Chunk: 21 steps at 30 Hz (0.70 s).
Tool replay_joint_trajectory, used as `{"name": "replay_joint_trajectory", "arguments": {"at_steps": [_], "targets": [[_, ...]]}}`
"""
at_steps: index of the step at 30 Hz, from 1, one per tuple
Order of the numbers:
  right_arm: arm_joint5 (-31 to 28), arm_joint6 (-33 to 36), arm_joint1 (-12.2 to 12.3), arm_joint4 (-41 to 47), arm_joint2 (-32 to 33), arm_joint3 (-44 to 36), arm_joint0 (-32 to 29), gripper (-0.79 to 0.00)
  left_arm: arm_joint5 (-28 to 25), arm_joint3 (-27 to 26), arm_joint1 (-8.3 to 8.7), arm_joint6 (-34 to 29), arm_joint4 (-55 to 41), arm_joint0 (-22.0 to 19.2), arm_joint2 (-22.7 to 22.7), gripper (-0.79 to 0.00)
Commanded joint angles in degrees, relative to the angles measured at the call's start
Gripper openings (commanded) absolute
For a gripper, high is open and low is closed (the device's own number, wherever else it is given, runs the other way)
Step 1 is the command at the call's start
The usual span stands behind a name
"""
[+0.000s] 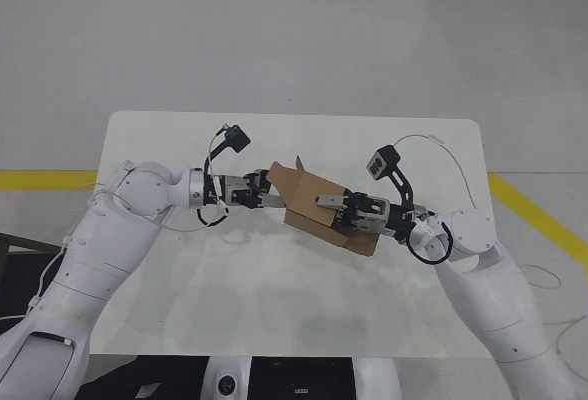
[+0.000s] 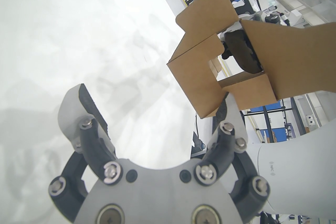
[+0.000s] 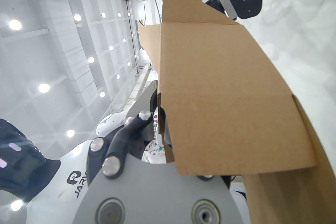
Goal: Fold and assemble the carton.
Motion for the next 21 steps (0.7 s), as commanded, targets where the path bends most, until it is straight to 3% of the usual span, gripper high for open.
{"name": "replay_joint_trajectory", "arguments": {"at_steps": [1, 21], "targets": [[-0.09, 0.10, -0.06, 0.17, -0.18, 0.12, 0.14, -0.785, 0.05, -0.18, -0.05, -0.16, -0.26, 0.02, 0.19, 0.000], [-1.04, 1.19, -0.34, 1.87, -0.47, 0.80, 0.44, -0.785, -0.09, -0.89, -0.17, -1.08, -1.12, -0.10, 0.61, 0.000]]}}
